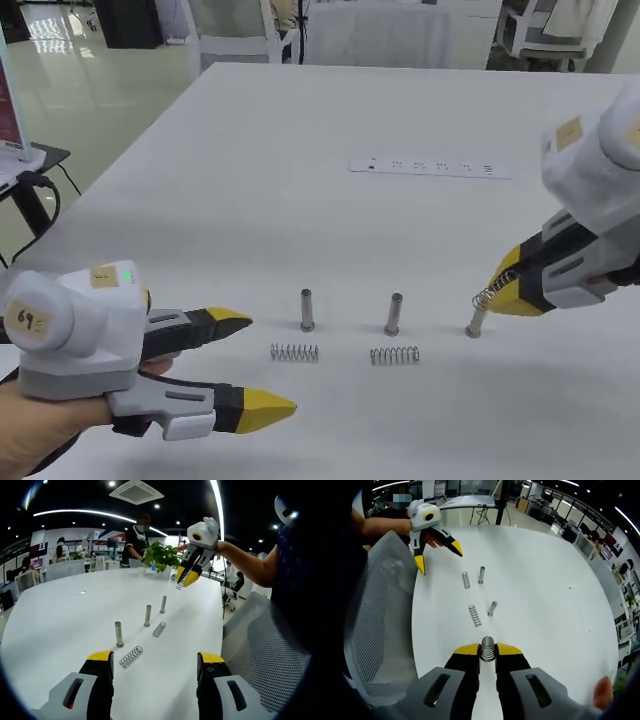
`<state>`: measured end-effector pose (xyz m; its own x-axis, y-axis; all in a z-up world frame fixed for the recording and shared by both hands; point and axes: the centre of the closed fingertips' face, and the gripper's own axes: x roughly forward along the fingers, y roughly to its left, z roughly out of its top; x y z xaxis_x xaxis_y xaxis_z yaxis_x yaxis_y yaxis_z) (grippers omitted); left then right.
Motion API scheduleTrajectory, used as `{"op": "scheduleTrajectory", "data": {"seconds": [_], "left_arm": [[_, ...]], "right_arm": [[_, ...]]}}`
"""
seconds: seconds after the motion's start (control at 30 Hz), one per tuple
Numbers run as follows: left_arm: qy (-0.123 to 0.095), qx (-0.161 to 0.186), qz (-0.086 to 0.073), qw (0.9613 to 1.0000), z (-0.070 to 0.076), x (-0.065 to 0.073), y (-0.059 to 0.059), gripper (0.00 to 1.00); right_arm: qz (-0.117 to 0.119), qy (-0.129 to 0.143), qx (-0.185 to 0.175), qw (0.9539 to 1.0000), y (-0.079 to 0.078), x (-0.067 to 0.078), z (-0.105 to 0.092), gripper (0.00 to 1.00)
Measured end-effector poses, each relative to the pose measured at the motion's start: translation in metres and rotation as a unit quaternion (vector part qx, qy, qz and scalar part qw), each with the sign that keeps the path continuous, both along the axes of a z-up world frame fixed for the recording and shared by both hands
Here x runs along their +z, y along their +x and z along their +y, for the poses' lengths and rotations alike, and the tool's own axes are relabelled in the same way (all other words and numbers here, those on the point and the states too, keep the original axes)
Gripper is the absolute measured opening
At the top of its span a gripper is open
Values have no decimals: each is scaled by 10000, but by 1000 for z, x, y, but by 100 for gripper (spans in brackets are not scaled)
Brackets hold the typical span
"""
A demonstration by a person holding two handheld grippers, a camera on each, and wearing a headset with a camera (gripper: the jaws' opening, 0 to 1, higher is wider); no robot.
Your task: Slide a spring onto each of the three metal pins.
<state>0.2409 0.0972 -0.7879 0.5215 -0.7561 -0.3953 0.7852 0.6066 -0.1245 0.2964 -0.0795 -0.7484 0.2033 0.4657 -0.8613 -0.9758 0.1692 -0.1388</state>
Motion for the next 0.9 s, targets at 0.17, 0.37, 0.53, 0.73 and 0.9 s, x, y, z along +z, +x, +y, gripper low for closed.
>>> {"op": "scheduleTrajectory", "data": {"seconds": [0.17,0.37,0.53,0.73,0.9], "left_arm": [[-1,-10,12,10000,-1,-2,-2,63],[0,-25,2,10000,-1,-1,-2,63],[21,-42,6,10000,-2,-2,-3,63],[47,-59,13,10000,-3,-3,-5,63],[54,-65,10,10000,-3,-2,-5,63]], "right_arm": [[27,-163,-14,9999,7,-3,-6,9],[74,-387,-17,9992,19,-10,-11,9],[99,-595,-28,9982,30,-18,-16,9],[211,-703,-49,9973,36,-29,-19,9],[269,-734,-68,9969,40,-34,-20,9]]}}
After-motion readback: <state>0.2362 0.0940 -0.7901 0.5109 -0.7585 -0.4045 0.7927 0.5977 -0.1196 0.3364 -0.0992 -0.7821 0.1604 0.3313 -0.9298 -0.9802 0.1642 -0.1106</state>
